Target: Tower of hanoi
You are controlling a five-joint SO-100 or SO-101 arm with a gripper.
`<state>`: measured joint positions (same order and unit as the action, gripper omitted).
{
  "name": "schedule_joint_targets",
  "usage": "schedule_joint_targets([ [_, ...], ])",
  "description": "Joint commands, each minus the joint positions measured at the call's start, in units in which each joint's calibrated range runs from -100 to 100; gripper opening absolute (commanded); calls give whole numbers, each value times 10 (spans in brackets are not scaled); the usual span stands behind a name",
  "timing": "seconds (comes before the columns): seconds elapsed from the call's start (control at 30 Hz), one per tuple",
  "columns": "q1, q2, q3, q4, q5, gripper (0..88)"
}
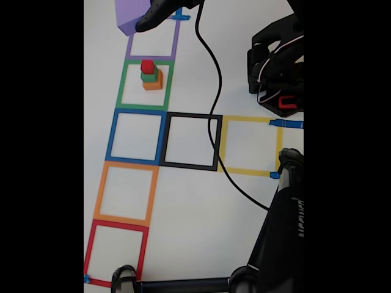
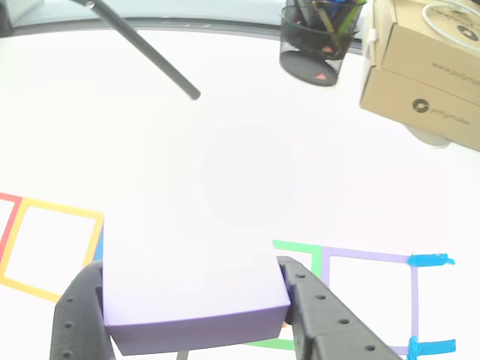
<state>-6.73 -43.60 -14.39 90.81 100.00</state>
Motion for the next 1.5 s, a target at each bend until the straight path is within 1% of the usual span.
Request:
schedule_joint_targets([
  [0.0, -54, -21, 63, -50, 0, 150],
  [0.13, -92, -44, 200, -157, 0, 151],
  [0.33, -133, -47, 409, -354, 0, 155],
  [0.4, -145, -43, 486, -435, 0, 156],
  [0.57, -164, 7, 659, -684, 0, 156],
  [0.77, -176, 128, 782, -928, 0, 153],
  [0.93, -186, 197, 837, -1043, 0, 152],
  [1.2, -178, 298, 868, -1153, 0, 151],
  [1.47, -178, 425, 863, -1271, 0, 151],
])
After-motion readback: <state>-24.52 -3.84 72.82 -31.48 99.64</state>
